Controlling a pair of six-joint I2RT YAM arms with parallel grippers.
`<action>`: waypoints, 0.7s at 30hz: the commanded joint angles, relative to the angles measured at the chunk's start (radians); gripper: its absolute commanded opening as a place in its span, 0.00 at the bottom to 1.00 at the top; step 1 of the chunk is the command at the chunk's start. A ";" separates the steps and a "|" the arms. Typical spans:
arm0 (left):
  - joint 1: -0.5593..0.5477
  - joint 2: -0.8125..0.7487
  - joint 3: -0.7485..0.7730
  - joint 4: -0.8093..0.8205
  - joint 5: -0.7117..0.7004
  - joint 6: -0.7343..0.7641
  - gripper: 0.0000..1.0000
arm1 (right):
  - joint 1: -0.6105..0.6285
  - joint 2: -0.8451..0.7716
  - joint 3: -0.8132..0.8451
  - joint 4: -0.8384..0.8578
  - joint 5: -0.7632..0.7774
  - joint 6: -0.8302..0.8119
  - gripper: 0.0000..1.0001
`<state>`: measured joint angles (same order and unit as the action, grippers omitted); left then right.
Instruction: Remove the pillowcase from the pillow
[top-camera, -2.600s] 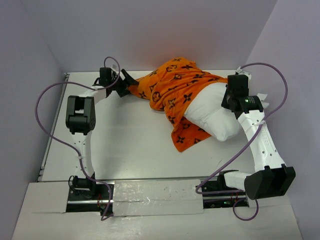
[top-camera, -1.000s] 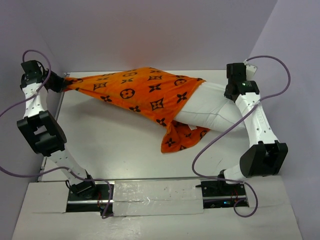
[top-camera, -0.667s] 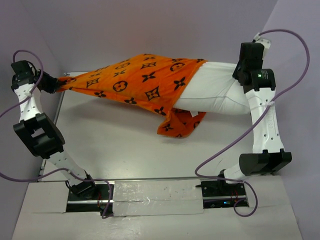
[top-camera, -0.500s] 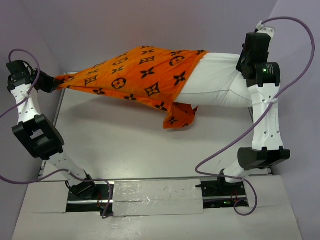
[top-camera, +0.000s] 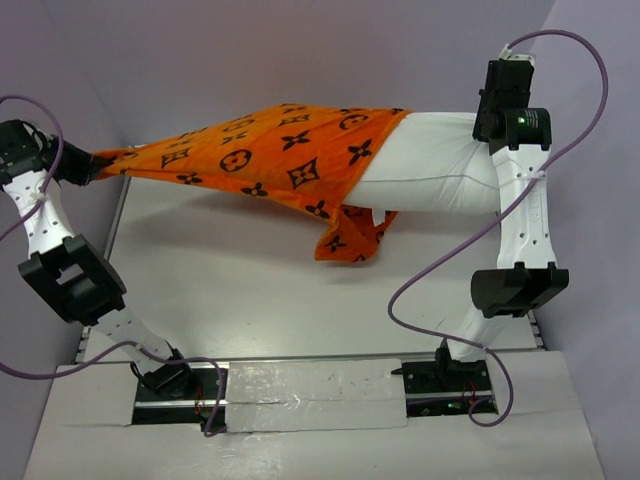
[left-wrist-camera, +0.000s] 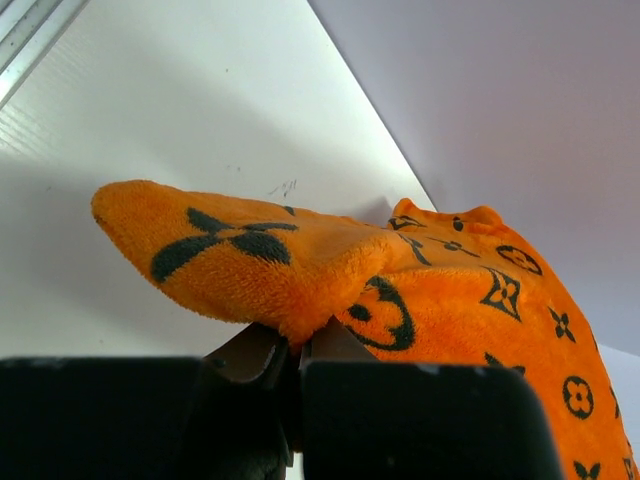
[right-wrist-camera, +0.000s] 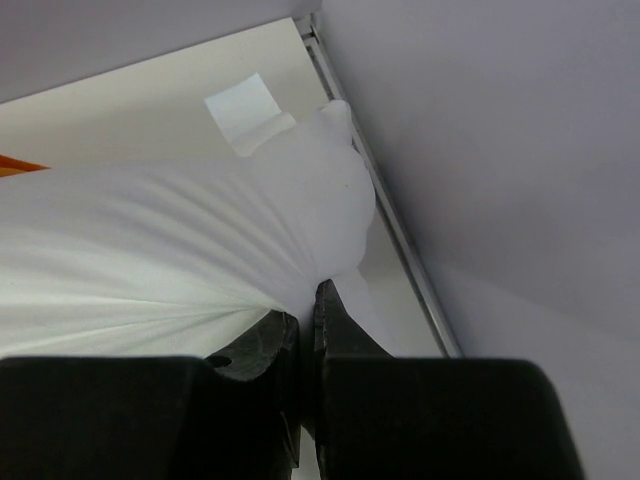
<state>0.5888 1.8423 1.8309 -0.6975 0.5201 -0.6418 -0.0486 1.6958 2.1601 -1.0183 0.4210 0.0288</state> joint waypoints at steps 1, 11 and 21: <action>0.278 0.011 0.008 0.338 -0.533 0.100 0.00 | -0.260 -0.090 0.088 0.176 0.633 -0.047 0.00; 0.032 -0.077 -0.181 0.575 -0.082 0.230 0.00 | 0.039 -0.433 -0.538 0.390 0.197 0.065 0.00; -0.245 -0.150 -0.249 0.484 0.241 0.550 0.67 | 0.512 -0.752 -1.368 0.784 -0.143 0.223 0.00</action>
<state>0.3210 1.7782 1.6066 -0.3244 0.7029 -0.1715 0.3801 1.0027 0.8669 -0.4583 0.2962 0.1432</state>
